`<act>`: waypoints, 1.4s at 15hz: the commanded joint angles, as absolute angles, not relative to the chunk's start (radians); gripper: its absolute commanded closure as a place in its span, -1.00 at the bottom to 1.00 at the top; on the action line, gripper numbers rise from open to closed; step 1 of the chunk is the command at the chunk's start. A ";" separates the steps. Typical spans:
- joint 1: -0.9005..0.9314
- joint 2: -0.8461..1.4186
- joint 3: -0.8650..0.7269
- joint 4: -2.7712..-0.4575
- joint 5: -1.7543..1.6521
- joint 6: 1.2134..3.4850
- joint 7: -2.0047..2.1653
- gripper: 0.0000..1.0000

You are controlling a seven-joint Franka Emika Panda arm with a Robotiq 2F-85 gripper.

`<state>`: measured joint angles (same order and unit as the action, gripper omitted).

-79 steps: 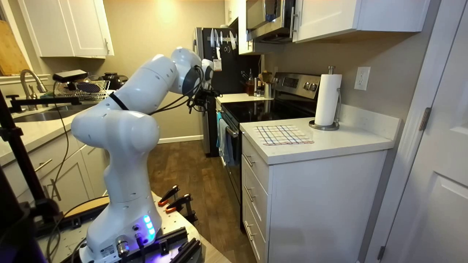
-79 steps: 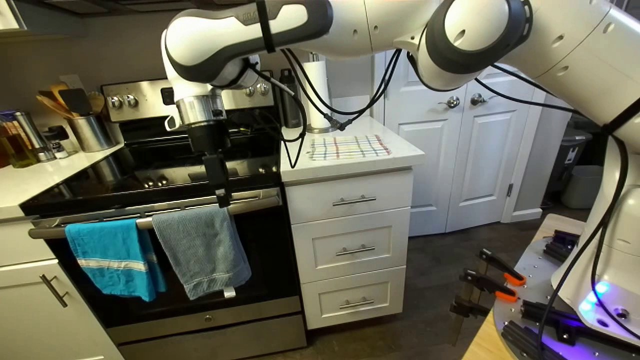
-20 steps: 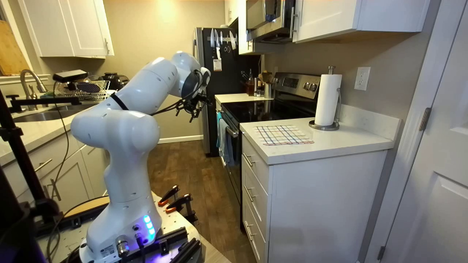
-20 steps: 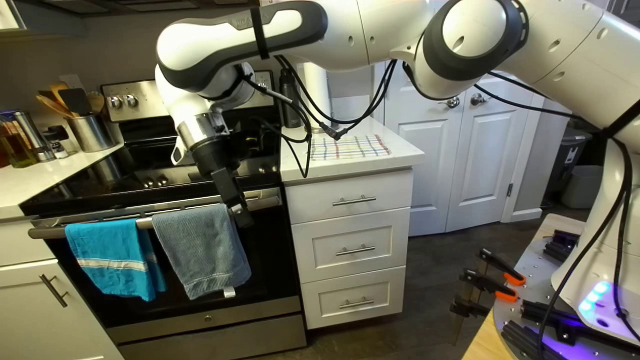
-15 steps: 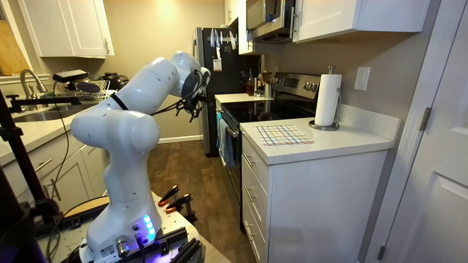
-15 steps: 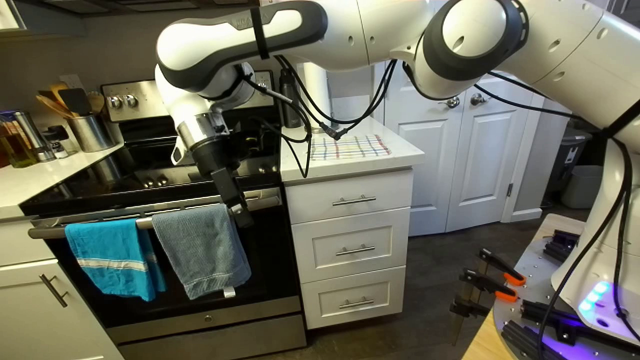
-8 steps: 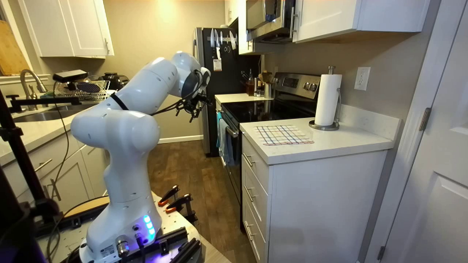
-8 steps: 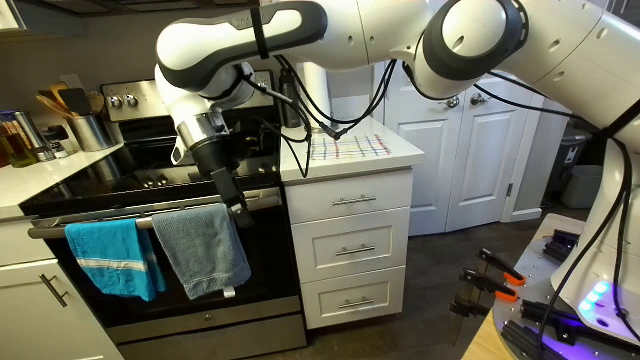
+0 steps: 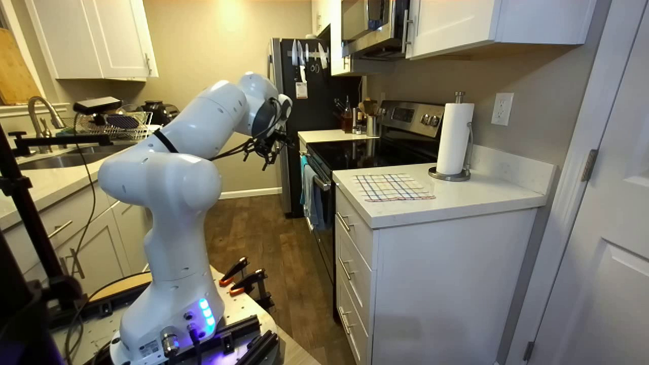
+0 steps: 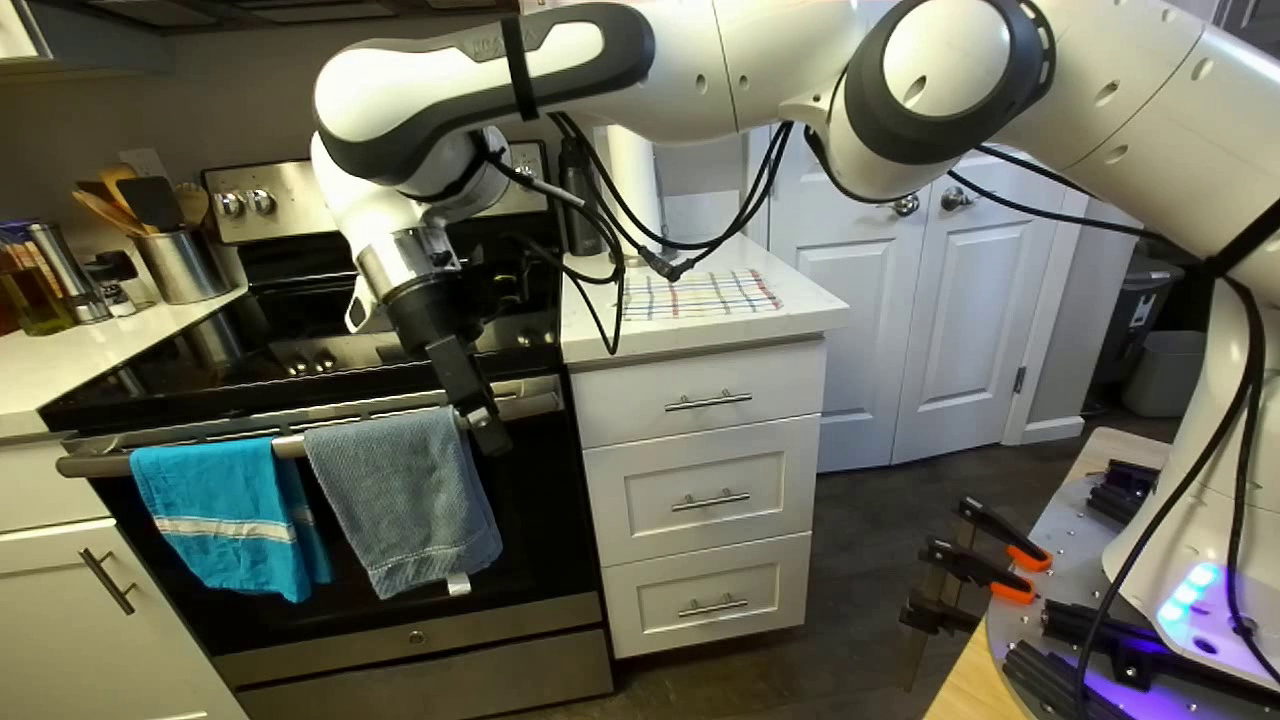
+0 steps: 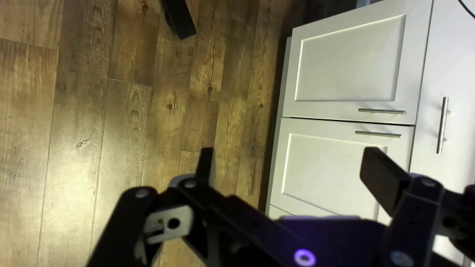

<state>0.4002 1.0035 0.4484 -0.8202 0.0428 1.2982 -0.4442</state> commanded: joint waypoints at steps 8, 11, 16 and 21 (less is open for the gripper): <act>0.467 1.183 0.450 -0.578 0.300 1.049 -0.364 -1.00; 0.474 1.231 0.473 -0.524 0.424 0.982 -0.273 -1.00; 0.515 1.290 0.451 -0.412 0.442 0.955 -0.273 -1.00; 0.524 1.314 0.449 -0.371 0.440 0.958 -0.276 -1.00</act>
<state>0.5065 1.2742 0.4519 -0.4506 0.4341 0.9918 -0.2931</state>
